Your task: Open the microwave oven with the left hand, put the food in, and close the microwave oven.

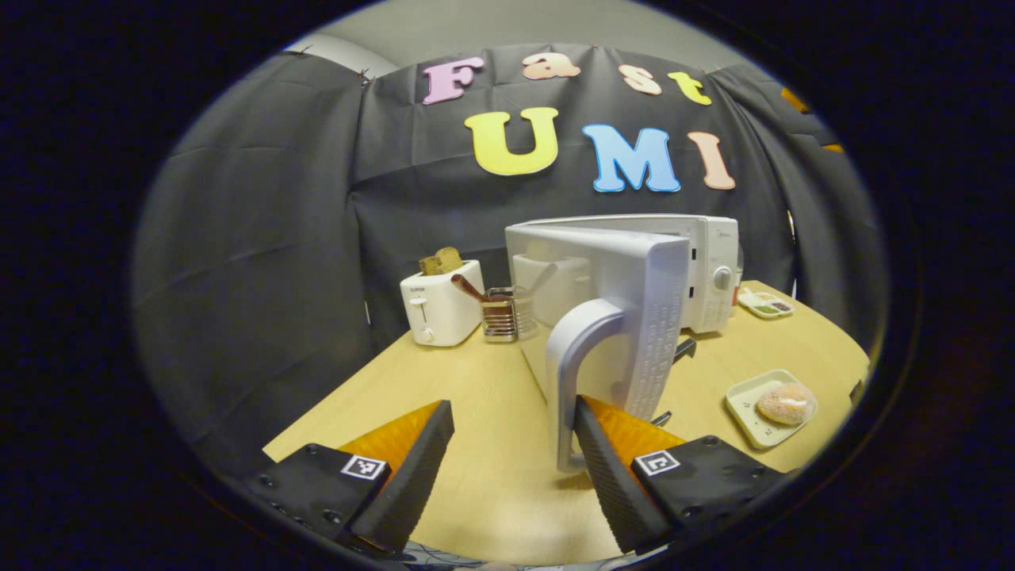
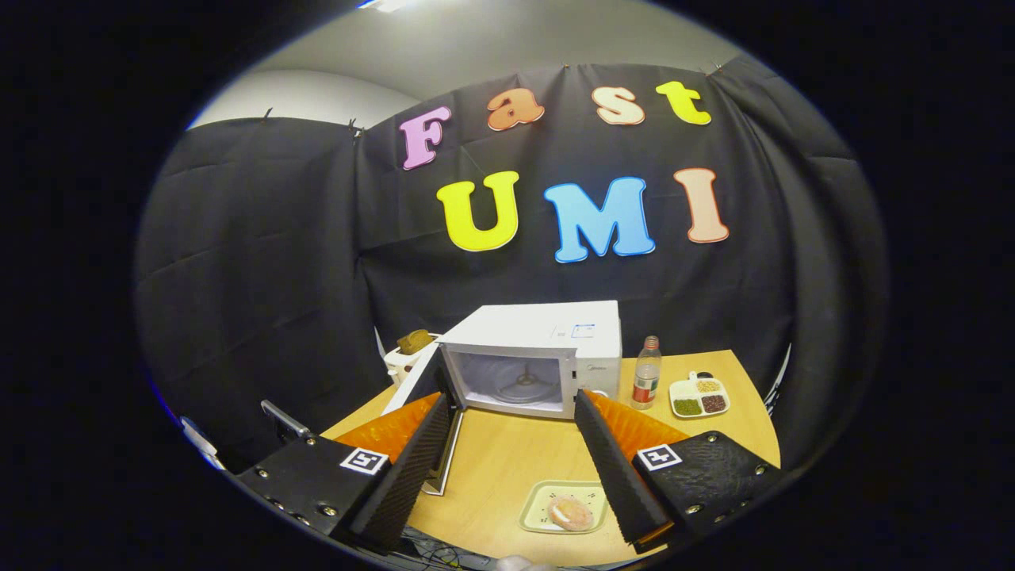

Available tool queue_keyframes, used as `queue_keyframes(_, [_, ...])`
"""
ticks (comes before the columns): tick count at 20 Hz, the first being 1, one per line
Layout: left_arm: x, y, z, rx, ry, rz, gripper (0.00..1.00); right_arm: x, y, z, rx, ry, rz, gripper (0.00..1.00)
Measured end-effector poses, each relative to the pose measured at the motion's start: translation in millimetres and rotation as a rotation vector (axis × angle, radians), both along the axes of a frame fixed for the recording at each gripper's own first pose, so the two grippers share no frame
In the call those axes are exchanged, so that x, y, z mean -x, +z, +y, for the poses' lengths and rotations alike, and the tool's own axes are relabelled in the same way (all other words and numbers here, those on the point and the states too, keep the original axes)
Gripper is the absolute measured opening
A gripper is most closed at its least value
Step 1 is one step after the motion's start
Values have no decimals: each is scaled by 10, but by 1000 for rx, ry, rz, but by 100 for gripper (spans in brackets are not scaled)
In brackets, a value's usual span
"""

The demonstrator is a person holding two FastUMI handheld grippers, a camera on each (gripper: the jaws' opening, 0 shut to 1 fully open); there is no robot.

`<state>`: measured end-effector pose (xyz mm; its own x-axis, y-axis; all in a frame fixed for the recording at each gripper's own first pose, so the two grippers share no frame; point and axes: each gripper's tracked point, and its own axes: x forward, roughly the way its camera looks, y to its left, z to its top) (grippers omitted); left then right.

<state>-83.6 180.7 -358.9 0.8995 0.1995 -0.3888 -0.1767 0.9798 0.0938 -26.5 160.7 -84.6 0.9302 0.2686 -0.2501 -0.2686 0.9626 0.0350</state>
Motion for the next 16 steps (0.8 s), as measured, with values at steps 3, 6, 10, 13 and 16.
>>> queue_keyframes(3, [148, 37, 290, -45, 42, 6, 98, -19, -89, 183, 14, 50, 10, 98])
queue_keyframes(6, [302, 36, 691, -67, 120, 22, 98, -79, -165, 215, 37, 72, 11, 98])
queue_keyframes(10, [357, 80, 829, -103, 140, 34, 98, -154, -304, 129, 89, 86, 5, 98])
queue_keyframes(13, [421, 294, 791, -89, 147, 4, 96, -200, -573, -70, 175, 81, 11, 98])
queue_keyframes(16, [499, 598, 748, -79, 159, -29, 100, -177, -1126, -328, 268, 79, 76, 98])
